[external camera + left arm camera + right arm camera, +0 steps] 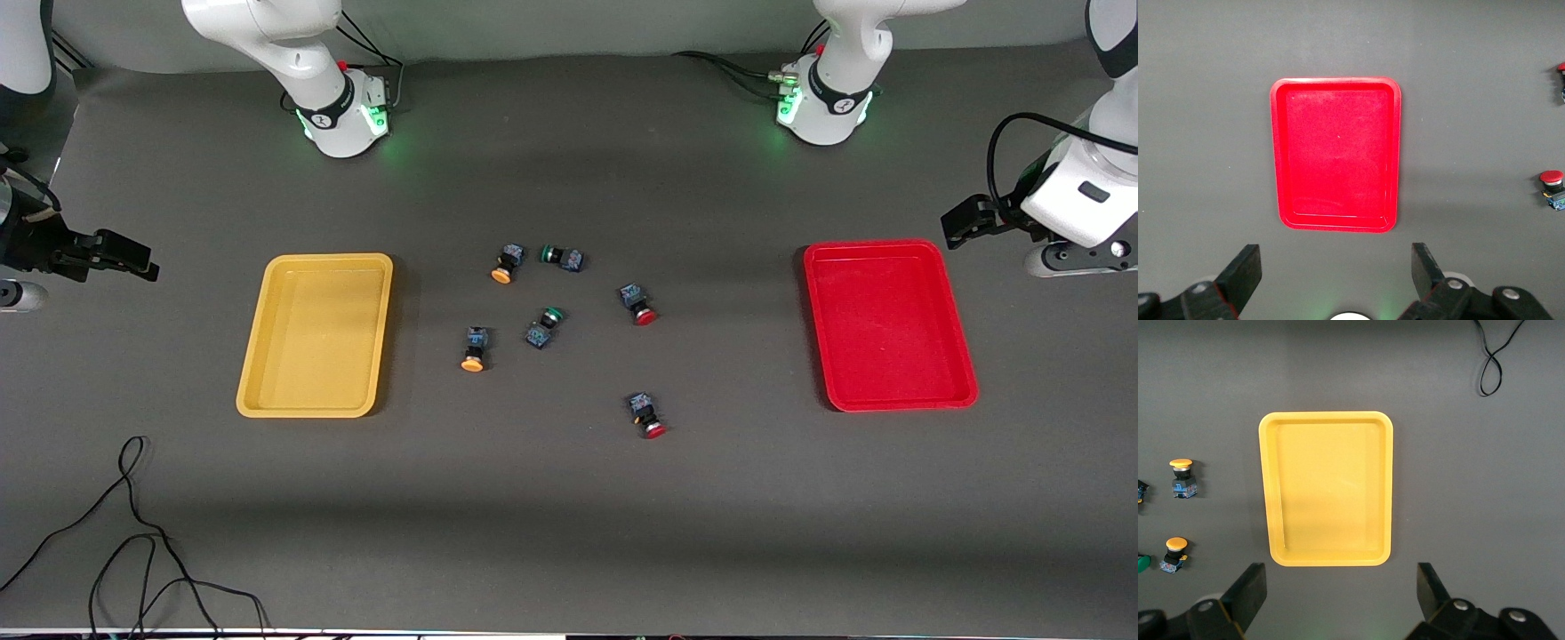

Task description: Place red and yellow buttons in trays

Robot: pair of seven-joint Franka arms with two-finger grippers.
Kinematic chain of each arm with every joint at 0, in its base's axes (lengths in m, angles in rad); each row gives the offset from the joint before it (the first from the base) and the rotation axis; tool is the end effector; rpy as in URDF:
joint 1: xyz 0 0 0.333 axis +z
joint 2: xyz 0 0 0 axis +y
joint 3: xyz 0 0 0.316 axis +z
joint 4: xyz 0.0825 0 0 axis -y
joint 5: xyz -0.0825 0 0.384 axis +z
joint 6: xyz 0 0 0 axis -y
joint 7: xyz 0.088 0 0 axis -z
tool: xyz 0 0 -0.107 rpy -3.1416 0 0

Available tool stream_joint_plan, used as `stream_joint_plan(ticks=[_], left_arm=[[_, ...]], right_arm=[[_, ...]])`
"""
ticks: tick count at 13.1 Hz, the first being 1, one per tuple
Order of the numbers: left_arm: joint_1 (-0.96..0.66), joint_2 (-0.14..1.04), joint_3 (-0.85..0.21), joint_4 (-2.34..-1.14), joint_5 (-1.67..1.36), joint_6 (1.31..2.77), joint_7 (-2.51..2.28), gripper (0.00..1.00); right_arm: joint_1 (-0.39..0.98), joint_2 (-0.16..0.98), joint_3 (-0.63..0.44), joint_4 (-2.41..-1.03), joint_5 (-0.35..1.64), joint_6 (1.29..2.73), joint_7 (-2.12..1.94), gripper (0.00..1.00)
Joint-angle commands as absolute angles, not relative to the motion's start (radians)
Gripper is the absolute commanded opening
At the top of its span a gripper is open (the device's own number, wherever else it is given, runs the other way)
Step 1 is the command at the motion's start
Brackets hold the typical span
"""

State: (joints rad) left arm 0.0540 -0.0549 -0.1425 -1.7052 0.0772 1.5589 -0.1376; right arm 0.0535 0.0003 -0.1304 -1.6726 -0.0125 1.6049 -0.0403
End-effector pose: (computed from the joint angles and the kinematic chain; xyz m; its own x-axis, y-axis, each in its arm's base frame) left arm 0.5309 -0.0406 0.5903 0.9956 0.0507 -0.0793 0.0430 -0.9944 -0.0964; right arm 0.5518 -0.0438 0.5792 0.9970 -0.0360 -0.0684 -0.0354 -0.9993 0.0097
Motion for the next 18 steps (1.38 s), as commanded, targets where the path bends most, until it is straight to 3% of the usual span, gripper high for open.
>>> stream_joint_plan(ticks=[1, 9, 12, 18], left_arm=[[0.052, -0.064, -0.141, -1.703, 0.075, 1.537, -0.143, 1.00], [0.051, -0.058, -0.143, -1.697, 0.072, 1.552, -0.143, 1.00], [0.048, -0.034, -0.146, -1.683, 0.074, 1.549, -0.141, 1.00], [0.045, -0.032, -0.146, -1.657, 0.080, 1.532, -0.159, 1.00]], right_arm=[[0.051, -0.021, -0.123, -1.687, -0.031, 1.601, -0.055, 1.00], [0.064, -0.009, -0.117, -1.707, 0.009, 1.601, -0.058, 1.00], [0.153, -0.067, -0.118, -1.848, 0.017, 1.707, 0.053, 1.00], [0.562, -0.144, -0.121, -2.124, 0.034, 1.981, 0.726, 1.00]])
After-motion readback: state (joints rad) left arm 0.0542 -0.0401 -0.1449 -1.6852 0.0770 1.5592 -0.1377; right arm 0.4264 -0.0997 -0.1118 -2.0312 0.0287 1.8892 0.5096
